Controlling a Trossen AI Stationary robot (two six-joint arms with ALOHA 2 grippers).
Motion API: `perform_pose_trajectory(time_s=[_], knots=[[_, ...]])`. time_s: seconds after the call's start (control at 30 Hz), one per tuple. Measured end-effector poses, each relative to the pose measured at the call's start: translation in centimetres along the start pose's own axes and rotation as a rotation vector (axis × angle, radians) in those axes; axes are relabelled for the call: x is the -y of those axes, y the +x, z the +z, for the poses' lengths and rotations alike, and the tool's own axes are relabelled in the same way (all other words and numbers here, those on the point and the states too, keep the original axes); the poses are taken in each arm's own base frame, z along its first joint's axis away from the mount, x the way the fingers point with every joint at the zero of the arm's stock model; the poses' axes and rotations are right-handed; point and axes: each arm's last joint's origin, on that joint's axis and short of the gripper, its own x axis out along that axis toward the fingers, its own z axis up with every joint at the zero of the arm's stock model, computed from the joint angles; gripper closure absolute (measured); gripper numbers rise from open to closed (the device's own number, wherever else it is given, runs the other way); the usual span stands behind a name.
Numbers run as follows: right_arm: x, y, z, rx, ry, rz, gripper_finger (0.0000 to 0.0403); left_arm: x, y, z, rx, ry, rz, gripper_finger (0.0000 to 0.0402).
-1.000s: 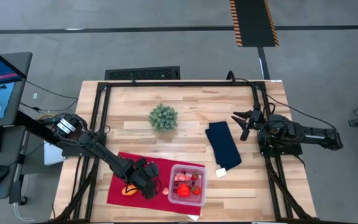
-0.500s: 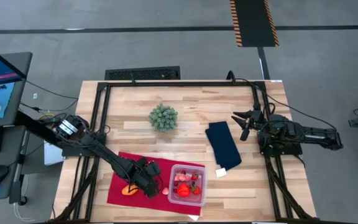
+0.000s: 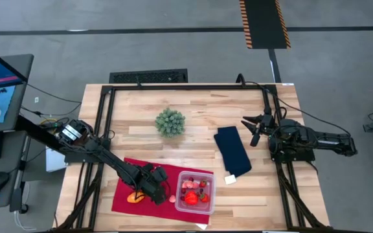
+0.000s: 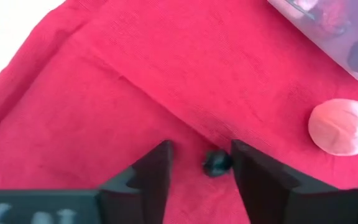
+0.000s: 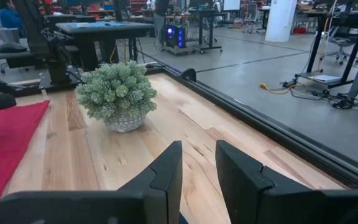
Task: Pick and placing Produce into tupperware
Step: Put the blueberry into the transparent bin
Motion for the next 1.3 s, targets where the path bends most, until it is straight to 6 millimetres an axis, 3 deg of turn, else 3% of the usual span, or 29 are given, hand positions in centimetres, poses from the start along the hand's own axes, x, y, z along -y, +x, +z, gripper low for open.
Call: perform_pose_trajectory(time_s=[0.3,0.47,0.9,1.3], knots=[[0.0,0.0,-0.01,-0.001,0.0,0.0,0.0283,0.0,0.08,-0.01,0.004,-0.04,0.0,0.0347],[0.0,0.0,-0.01,-0.001,0.0,0.0,0.0283,-0.01,0.08,0.0,0.009,-0.036,0.002,0.037],[0.0,0.0,-0.01,-0.001,0.0,0.0,0.0283,-0.43,0.03,-0.2,-0.001,-0.086,0.051,0.0266],[0.0,0.0,-0.01,-0.001,-0.001,0.0,0.0283,-0.76,0.01,-0.3,0.008,-0.142,0.092,0.0213]])
